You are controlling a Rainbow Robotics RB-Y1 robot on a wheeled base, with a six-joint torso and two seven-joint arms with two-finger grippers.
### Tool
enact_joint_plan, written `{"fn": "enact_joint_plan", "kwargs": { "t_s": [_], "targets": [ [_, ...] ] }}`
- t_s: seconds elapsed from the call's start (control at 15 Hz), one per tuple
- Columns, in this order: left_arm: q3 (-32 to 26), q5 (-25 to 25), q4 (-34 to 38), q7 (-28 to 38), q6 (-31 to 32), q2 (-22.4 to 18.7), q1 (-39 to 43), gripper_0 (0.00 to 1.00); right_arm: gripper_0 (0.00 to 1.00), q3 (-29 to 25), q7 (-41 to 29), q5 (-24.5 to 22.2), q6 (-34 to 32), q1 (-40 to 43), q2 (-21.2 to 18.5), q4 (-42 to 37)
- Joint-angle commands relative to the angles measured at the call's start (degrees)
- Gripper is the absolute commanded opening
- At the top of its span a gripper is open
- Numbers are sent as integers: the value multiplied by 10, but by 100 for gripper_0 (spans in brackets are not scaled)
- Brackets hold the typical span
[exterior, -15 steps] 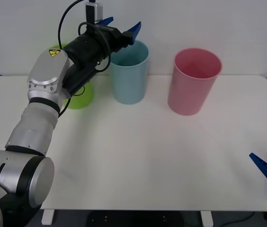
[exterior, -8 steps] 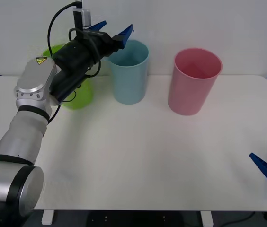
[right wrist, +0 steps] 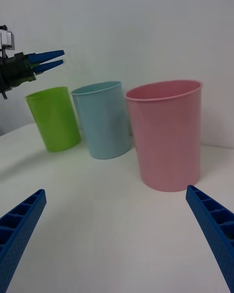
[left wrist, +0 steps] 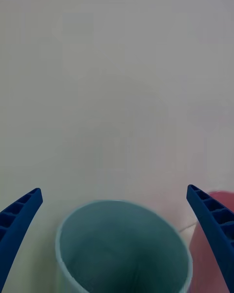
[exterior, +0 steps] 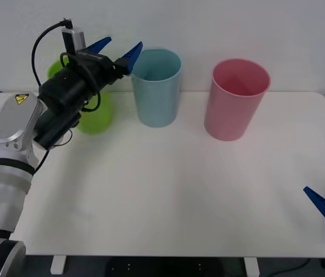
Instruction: Grasp the object on the table and drop it into the matching bin: aluminum can to the light blue bin, PET bottle to the pink bin.
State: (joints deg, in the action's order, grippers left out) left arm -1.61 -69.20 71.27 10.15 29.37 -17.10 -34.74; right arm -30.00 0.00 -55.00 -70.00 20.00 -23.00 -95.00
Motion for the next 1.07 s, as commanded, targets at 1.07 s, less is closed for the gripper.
{"fn": "enact_joint_plan", "kwargs": {
  "t_s": [1.07],
  "targets": [
    [-196,19,194,-28,213,-66,272,100,100,0,0,0,0,0,0,0]
  ]
}}
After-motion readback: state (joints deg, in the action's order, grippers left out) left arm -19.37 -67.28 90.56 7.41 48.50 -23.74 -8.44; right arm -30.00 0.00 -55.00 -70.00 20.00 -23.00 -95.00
